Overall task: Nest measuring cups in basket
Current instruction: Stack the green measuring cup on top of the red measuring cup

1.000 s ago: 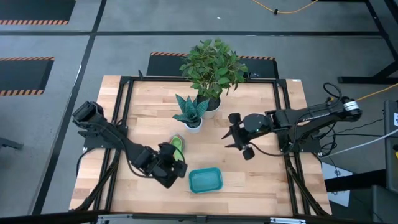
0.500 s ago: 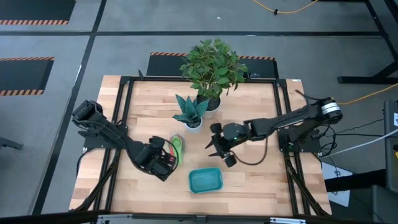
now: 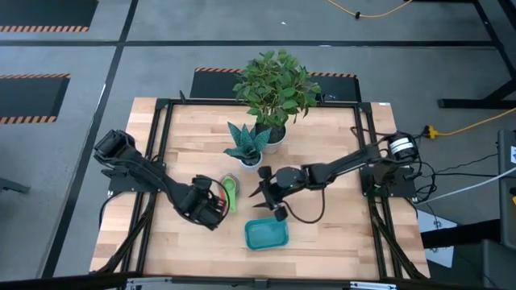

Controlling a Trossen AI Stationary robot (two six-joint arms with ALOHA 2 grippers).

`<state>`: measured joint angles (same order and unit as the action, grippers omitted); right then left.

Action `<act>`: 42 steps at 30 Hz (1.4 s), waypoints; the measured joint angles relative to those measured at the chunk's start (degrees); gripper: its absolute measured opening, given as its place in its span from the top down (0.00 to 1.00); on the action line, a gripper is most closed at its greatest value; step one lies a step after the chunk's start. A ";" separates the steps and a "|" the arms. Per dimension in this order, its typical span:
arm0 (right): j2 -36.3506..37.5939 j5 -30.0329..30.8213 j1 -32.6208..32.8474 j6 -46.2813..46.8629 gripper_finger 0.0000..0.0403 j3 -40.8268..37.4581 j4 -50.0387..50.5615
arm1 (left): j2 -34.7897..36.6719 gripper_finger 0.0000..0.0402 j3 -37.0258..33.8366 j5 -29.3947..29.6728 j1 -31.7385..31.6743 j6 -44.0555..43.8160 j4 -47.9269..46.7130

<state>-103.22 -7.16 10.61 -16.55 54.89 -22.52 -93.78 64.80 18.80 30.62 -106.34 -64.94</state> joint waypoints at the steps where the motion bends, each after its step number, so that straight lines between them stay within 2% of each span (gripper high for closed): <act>1: -0.71 0.00 0.00 0.02 0.58 0.00 -1.30 | -0.01 0.32 -0.56 0.00 -0.19 0.01 0.60; 17: -11.76 0.02 0.00 -0.03 0.58 -0.02 -15.87 | -0.56 0.32 -1.38 0.16 -3.93 3.90 3.23; 26: -13.64 0.04 -1.68 -0.17 0.58 2.24 -16.36 | -0.55 0.32 -1.38 0.31 -4.53 4.98 4.83; 35: -18.76 -0.02 -2.34 -0.08 0.58 5.27 -16.23 | -0.55 0.32 -1.38 -0.23 -4.51 5.09 5.89; 42: -18.52 -0.02 -2.21 -0.01 0.58 5.64 -16.53 | -0.55 0.32 -1.38 -0.30 -4.51 6.05 5.80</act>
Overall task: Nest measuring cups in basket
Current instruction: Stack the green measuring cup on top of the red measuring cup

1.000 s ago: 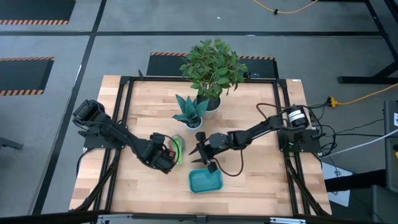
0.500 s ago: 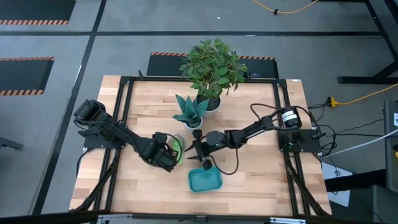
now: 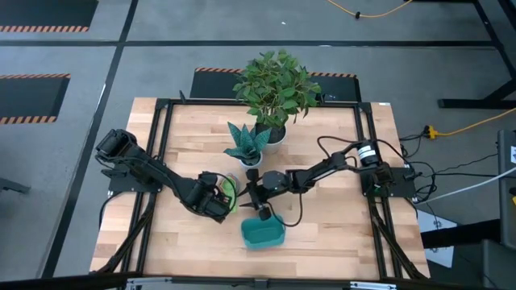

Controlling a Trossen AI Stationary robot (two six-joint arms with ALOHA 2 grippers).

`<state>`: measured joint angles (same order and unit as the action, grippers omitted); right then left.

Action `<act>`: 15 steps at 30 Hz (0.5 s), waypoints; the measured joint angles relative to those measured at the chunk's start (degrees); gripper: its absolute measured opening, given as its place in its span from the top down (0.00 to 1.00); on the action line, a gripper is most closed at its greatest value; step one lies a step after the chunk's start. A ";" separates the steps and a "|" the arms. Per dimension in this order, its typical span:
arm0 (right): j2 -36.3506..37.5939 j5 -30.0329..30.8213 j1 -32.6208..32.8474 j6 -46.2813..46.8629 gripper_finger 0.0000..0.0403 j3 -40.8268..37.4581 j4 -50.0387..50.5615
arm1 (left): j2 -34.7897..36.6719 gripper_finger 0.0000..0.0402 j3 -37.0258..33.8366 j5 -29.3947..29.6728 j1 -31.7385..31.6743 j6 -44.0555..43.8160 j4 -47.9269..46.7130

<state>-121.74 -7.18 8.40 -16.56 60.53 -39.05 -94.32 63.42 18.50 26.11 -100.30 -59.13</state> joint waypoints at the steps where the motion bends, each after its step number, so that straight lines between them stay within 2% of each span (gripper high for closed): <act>1: 0.26 -0.02 0.04 0.02 0.58 0.00 -0.12 | 0.00 0.32 0.00 0.00 0.00 0.01 0.00; 5: 0.51 -0.44 0.17 0.43 0.58 0.09 -0.18 | 0.00 0.32 0.00 -0.69 0.07 0.03 0.04; 10: 0.51 -0.46 0.83 1.94 0.58 0.09 -0.15 | 0.00 0.32 0.00 -4.29 0.25 0.57 0.02; 15: 0.51 -0.54 1.68 1.46 0.58 0.09 -0.57 | 0.00 0.32 0.00 -4.52 0.57 0.38 0.04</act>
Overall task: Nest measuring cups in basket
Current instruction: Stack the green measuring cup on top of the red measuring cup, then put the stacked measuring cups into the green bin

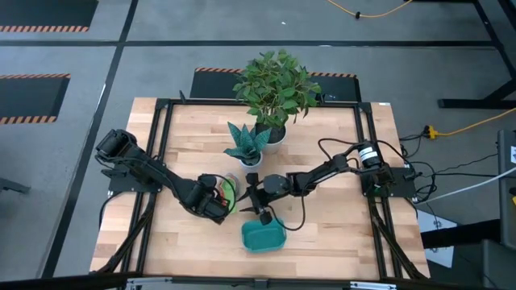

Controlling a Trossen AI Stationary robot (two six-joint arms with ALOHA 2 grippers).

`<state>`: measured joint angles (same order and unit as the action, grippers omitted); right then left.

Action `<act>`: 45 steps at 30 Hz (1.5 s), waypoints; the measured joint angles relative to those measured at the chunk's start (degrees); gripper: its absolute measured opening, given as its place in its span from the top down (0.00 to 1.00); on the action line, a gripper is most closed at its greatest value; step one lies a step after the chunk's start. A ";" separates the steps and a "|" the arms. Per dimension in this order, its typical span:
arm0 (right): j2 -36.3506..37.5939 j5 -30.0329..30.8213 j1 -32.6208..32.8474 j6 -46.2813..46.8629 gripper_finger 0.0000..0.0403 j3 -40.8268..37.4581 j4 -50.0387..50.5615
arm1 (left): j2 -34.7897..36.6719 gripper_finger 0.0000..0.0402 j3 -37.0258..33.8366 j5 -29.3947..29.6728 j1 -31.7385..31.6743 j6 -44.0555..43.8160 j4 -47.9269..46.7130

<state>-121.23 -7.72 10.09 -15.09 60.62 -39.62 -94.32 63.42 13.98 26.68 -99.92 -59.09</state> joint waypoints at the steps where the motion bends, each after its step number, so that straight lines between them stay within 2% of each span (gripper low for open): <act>1: 0.00 -0.04 0.14 -0.01 0.58 0.00 0.03 | 0.00 0.32 0.00 0.02 -0.02 0.00 0.08; 19: 0.00 -0.05 0.31 -0.26 0.58 2.32 0.45 | 0.02 0.32 0.02 0.26 -2.95 3.11 6.42; 28: 0.00 -0.16 0.36 -0.33 0.58 3.80 2.02 | 0.07 0.32 0.02 -0.07 -1.47 4.34 5.11; 31: 0.63 -2.38 0.50 -0.20 0.58 3.80 2.98 | 0.30 0.32 0.02 -0.17 -0.27 3.57 5.14; 36: 6.63 -4.96 0.59 -0.35 0.58 3.80 12.57 | 1.84 0.32 0.07 0.06 2.04 -1.18 6.23; 41: 15.28 -4.91 0.57 -4.81 0.58 3.82 30.75 | 2.49 0.32 0.07 2.72 3.43 -5.15 11.05; 45: 21.27 -2.44 0.57 -7.55 0.58 3.82 43.85 | 2.49 0.32 0.07 3.84 3.15 -6.32 16.48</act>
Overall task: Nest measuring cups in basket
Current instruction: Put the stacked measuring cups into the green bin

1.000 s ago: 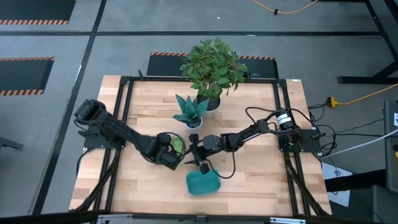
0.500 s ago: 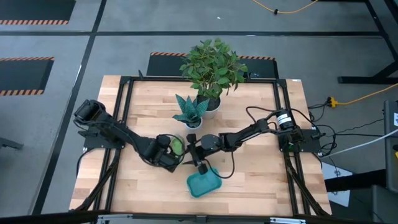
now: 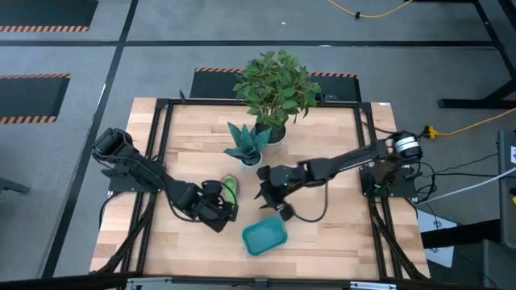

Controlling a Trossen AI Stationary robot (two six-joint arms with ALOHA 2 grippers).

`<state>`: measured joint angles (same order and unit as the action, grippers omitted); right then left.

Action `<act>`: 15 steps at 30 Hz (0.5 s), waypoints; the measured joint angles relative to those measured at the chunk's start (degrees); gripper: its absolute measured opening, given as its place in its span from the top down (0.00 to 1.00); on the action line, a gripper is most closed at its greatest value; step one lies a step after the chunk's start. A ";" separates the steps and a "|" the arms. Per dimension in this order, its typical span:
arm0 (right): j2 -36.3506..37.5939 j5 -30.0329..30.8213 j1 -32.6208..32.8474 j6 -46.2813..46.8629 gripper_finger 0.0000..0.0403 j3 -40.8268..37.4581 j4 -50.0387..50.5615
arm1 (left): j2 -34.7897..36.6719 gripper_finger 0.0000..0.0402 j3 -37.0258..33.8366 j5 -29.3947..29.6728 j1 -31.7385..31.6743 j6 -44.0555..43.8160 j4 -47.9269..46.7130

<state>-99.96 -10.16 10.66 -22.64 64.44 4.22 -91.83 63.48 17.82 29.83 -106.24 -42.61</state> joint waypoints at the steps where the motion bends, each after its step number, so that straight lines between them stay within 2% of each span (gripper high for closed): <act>1: 1.18 0.84 0.00 -0.14 0.58 -0.01 2.30 | 0.00 0.32 0.00 0.09 -0.27 -0.03 1.33; 8: 8.31 9.41 -0.03 -0.16 0.58 -0.04 18.48 | -0.02 0.32 0.00 4.48 -2.29 0.24 9.42; 11: 10.06 10.72 -0.04 -0.14 0.58 -0.04 21.41 | -0.02 0.32 0.00 5.03 -3.06 0.20 11.23; 15: 10.58 10.71 -0.04 -0.17 0.58 -0.04 21.17 | -0.02 0.32 0.00 10.24 -3.40 -0.72 13.01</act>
<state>-89.38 0.55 10.61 -22.82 64.40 25.39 -91.85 63.48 28.06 26.43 -106.96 -29.60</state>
